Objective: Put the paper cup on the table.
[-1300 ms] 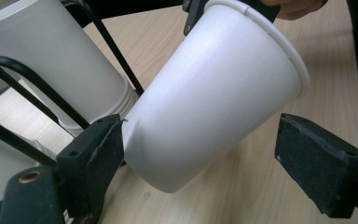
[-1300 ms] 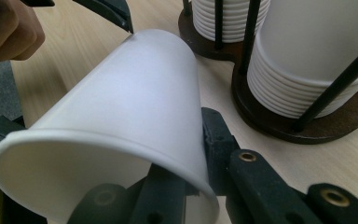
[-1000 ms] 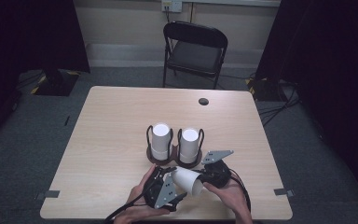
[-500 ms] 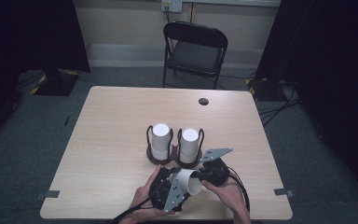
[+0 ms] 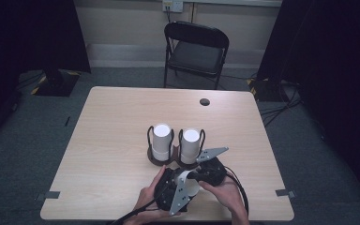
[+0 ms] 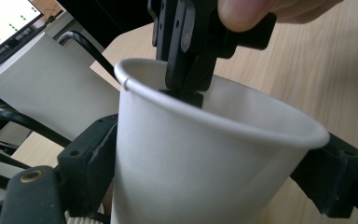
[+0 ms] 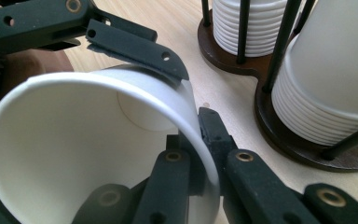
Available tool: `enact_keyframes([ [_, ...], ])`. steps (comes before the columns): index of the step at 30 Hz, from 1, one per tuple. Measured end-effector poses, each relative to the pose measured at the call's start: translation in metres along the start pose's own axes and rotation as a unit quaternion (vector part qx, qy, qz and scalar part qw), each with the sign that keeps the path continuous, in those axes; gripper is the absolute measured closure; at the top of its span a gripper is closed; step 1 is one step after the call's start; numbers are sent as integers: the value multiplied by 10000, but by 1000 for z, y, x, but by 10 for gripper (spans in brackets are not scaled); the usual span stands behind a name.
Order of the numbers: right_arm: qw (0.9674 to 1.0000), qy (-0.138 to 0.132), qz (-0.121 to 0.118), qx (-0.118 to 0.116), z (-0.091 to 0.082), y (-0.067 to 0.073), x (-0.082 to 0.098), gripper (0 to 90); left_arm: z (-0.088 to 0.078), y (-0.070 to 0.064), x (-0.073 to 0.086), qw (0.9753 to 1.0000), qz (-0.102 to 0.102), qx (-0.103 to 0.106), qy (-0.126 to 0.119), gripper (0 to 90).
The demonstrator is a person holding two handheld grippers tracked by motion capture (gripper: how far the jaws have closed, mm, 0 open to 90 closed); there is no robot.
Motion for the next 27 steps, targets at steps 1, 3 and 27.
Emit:
enact_keyframes([
  [1, 10000, 10, 8, -17, 0, 0, 0, 893, 0, 0, -2, 10000, -8, -21, -47, 163],
  [3, 10000, 88, 21, -26, 1, 1, 0, 891, -1, 0, -4, 10000, 34, -57, -69, 176],
  [27, 9993, 293, 217, -122, 9, 6, 0, 881, 1, 3, -1, 9999, -163, 26, -39, 231],
])
Point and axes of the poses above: each handheld gripper's, and its own axes: z roughly forward along the jaws, x roughly out of its underside, y roughly to its left, the point moved 8 cm from there along z, roughly forward along the jaws, and after that the axes turned 14 degrees about z, right-handed, at the moved point
